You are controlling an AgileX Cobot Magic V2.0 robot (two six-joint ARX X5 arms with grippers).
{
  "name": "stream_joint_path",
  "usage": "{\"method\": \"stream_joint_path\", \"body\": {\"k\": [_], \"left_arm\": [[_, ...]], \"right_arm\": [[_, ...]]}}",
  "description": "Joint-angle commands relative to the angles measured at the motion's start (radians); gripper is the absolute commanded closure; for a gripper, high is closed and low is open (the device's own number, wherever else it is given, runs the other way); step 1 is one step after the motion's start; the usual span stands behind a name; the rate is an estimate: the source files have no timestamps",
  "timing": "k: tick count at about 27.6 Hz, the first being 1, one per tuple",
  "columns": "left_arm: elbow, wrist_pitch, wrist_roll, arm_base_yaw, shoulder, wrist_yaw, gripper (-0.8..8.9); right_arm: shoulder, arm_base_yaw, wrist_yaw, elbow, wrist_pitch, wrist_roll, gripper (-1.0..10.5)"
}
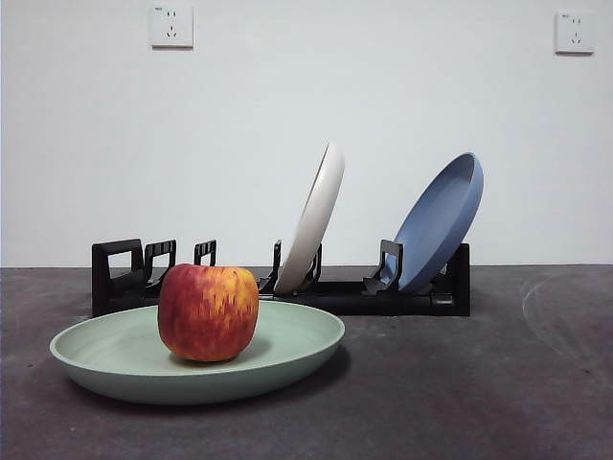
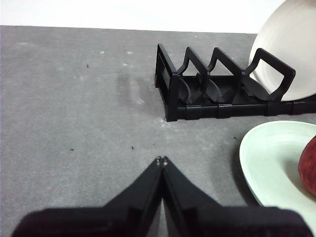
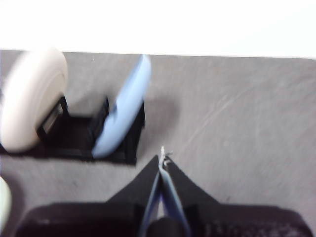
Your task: Take the green plate from the plate rack,put the plate on the table,take the apple from the table,put the apple in the plate
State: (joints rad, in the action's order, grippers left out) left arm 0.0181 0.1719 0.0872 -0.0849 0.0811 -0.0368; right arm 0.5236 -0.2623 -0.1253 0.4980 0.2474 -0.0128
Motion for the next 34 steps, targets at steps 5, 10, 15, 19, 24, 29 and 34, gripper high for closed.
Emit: {"method": "stream_joint_path", "body": {"k": [5,10,15,19,24,29,34], "left_arm": [[-0.007,-0.008,-0.01,0.003,0.0,0.003,8.17],[-0.007,-0.008,-0.01,0.003,0.0,0.003,8.17],[-0.007,-0.008,-0.01,0.003,0.0,0.003,8.17],[-0.007,-0.009,-0.009,0.003,0.0,0.003,8.17],[-0.007,-0.008,-0.01,0.003,0.001,0.003,8.17],[-0.007,-0.008,-0.009,0.003,0.005,0.003,8.17],[-0.007,-0.008,-0.009,0.003,0.011,0.003,8.17]], "right_arm": [[-0.151,0.15,0.149,-0.302,-0.275,0.017,9.5],[-0.259,0.199,0.152,-0.393,-0.275,0.021,9.5],[-0.367,0.211,0.151,-0.475,-0.278,0.019,9.5],[-0.443,0.211,0.148,-0.483,-0.163,0.024,9.5],[-0.518,0.211,0.153,-0.483,-0.066,0.024,9.5],[-0.516,0.211,0.156,-0.483,-0.06,0.045,9.5],[-0.516,0.211,0.153,-0.483,-0.06,0.049,9.5]]}}
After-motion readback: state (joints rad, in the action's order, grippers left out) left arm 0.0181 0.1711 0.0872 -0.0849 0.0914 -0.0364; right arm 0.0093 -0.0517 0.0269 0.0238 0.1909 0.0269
